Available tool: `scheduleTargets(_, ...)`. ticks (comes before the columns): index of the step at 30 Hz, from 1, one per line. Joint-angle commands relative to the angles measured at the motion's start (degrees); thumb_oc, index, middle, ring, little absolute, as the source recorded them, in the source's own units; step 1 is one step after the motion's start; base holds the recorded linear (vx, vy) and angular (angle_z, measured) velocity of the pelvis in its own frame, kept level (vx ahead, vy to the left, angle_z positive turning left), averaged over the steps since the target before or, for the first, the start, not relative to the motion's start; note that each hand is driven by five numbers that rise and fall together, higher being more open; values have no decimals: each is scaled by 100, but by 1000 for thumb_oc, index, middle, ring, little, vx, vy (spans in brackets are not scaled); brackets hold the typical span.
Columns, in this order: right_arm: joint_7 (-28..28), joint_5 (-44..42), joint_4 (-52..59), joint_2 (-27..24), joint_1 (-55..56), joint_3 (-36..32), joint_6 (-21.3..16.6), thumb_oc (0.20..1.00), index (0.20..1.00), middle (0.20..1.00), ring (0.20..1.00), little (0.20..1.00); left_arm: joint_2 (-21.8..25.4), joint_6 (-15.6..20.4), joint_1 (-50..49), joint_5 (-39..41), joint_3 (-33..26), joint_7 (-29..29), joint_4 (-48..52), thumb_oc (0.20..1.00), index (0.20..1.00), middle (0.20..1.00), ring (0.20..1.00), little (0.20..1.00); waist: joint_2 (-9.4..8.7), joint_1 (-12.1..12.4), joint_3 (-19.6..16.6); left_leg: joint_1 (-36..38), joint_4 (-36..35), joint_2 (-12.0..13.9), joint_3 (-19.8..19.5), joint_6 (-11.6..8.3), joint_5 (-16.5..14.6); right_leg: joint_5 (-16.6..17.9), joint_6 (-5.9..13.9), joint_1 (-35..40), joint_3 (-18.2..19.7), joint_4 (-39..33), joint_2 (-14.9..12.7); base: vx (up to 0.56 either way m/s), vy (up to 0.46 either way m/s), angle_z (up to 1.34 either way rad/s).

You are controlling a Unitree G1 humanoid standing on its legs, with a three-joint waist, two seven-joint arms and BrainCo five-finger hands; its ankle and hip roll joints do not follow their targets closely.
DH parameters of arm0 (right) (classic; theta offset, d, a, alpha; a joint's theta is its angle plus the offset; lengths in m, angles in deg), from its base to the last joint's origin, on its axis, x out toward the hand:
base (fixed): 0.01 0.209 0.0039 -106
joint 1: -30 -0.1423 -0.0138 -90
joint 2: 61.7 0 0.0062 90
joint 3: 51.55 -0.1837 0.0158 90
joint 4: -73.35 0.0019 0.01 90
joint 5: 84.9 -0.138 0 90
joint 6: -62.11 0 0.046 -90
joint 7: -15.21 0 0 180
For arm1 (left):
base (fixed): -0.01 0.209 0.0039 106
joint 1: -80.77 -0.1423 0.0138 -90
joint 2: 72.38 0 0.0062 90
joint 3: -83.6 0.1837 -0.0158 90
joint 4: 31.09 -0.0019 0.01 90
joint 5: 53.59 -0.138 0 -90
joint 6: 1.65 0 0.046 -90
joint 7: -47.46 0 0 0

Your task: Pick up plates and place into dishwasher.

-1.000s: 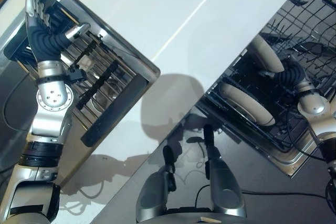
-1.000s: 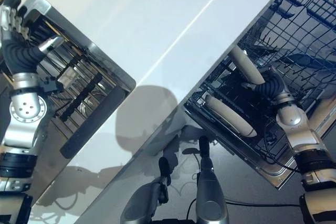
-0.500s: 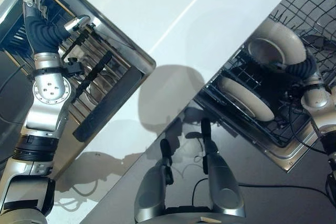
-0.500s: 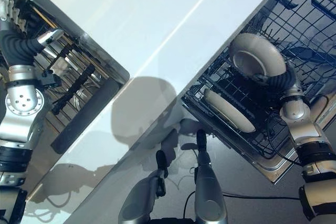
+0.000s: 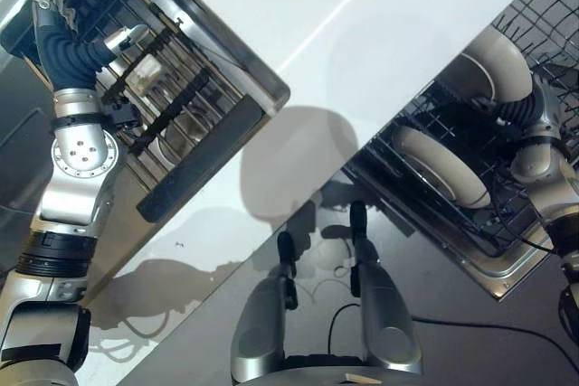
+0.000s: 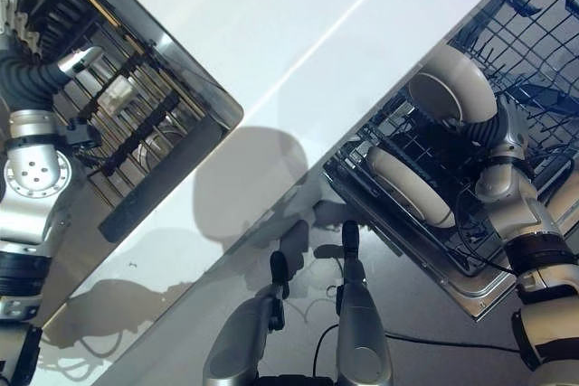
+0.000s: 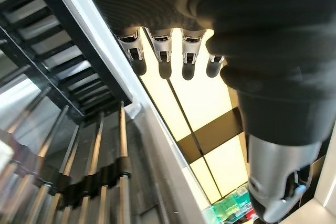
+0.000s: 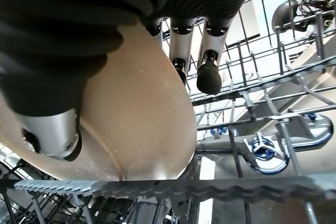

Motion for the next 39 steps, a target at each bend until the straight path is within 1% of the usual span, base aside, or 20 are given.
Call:
scheduleTargets(1,679,378,-1129,-790,-355,149,1364,200,200,200,200,200,353,177,369,162,5,67,78,1000,1000,1000,1000,1000,217,32,41,-825,-215,184,-378,6,743,-1250,313,-175,-494,1181,-202,-2,-32,4)
scheduleTargets(3,769,357,-1230,-818,-465,182,1465,200,200,200,200,200,389,195,368,208,7,45,59,1000,1000,1000,1000,1000,221,45,41,-855,-207,180,-385,14,744,-1243,315,-202,-509,1186,-202,-5,-25,4)
scheduleTargets(4,789,340,-1273,-815,-497,172,1559,319,319,319,319,319,402,221,353,228,3,32,43,1000,1000,1000,1000,1000,223,53,41,-870,-201,178,-386,15,744,-1241,318,-215,-516,1190,-205,-4,-8,9)
scheduleTargets(5,787,369,-1309,-814,-510,151,1648,507,507,507,507,507,408,265,317,250,-17,9,16,1000,1000,1000,1000,1000,228,56,41,-871,-203,174,-383,16,745,-1239,317,-220,-519,1193,-203,-2,0,10)
scheduleTargets(6,808,355,-1321,-811,-516,150,1686,740,740,740,740,740,404,274,301,254,-25,3,18,1000,1000,1000,1000,1000,230,59,41,-872,-205,171,-381,18,747,-1239,315,-222,-521,1194,-203,-1,12,11)
scheduleTargets(7,894,292,-1353,-812,-523,142,1783,1000,1000,1000,1000,1000,397,272,278,268,-35,-9,33,1000,1000,1000,1000,1000,236,70,41,-875,-205,161,-381,22,752,-1240,312,-225,-531,1200,-207,-2,13,11)
scheduleTargets(8,937,260,-1389,-811,-532,129,1823,1000,1000,1000,1000,1000,401,285,254,287,-47,-25,33,1000,1000,1000,1000,1000,240,74,41,-872,-205,155,-379,23,752,-1239,312,-226,-536,1203,-208,-4,11,10)
scheduleTargets(10,1040,173,-1466,-800,-532,78,1775,1000,1000,1000,1000,1000,413,264,238,325,-63,-53,44,1000,1000,1000,1000,1000,241,80,41,-852,-202,149,-376,29,746,-1244,308,-206,-548,1208,-211,-6,5,5)
scheduleTargets(15,1019,122,-1511,-800,-509,-44,1761,1000,1000,1000,1000,1000,416,256,187,400,-159,-153,16,1000,1000,1000,1000,1000,243,78,19,-806,-159,133,-358,31,730,-1248,298,-162,-560,1229,-219,-5,12,-3)
scheduleTargets(24,1044,-13,-1533,-740,-210,-246,1588,1000,1000,1000,1000,1000,433,280,77,500,-259,-296,-47,1000,1000,1000,1000,1000,174,80,-161,-669,-119,138,-330,30,689,-1268,271,16,-573,1201,-203,-1,8,-5)
scheduleTargets(29,1168,-91,-1335,-717,-70,-361,1525,1000,1000,1000,1000,1000,387,273,-11,495,-297,-345,-30,1000,1000,1000,1000,1000,130,70,-234,-567,-110,134,-335,37,654,-1280,260,120,-571,1186,-189,-4,11,2)
scheduleTargets(31,1456,-266,-1148,-691,-9,-476,1405,1000,1000,1000,1000,1000,359,256,-55,531,-338,-363,-45,1000,1000,1000,1000,1000,113,55,-282,-514,-121,128,-322,39,637,-1279,261,165,-563,1164,-187,-1,42,-1)
scheduleTargets(32,1683,-429,-990,-632,56,-611,1328,1000,1000,1000,1000,1000,315,255,-103,524,-373,-367,-46,1000,1000,1000,1000,1000,102,39,-300,-459,-116,127,-319,38,587,-1320,263,214,-550,1169,-183,-7,43,-3)
scheduleTargets(33,1907,-625,-833,-565,128,-747,1212,1000,1000,1000,1000,1000,283,273,-153,525,-410,-372,-53,1000,1000,1000,1000,1000,96,27,-323,-465,-130,124,-316,45,615,-1282,257,211,-537,1140,-176,-6,54,-3)
scheduleTargets(35,2388,-940,-219,-225,541,-1301,883,1000,1000,1000,1000,1000,110,366,-415,454,-545,-392,-46,1000,1000,1000,1000,1000,83,-32,-377,-390,-99,110,-314,57,526,-1335,263,258,-480,1163,-159,4,77,-3)
scheduleTargets(37,2677,-1001,349,206,911,-1727,725,1000,1000,1000,1000,1000,-117,408,-598,319,-627,-401,-26,1000,1000,1000,1000,1000,75,-84,-455,-347,-82,91,-304,74,518,-1304,258,280,-427,1145,-152,26,105,-2)
scheduleTargets(38,2855,-1110,709,472,1120,-1930,575,1000,1000,1000,1000,1000,-256,383,-695,237,-676,-395,19,1000,1000,1000,1000,1000,83,-119,-502,-296,-60,65,-293,89,484,-1309,253,316,-386,1140,-150,48,111,-1)
scheduleTargets(39,2910,-1150,880,616,1237,-2032,505,1000,1000,1000,1000,1000,-313,361,-736,206,-692,-392,48,1000,1000,1000,1000,1000,85,-128,-529,-263,-51,56,-286,96,465,-1314,253,339,-366,1134,-151,46,135,-7)
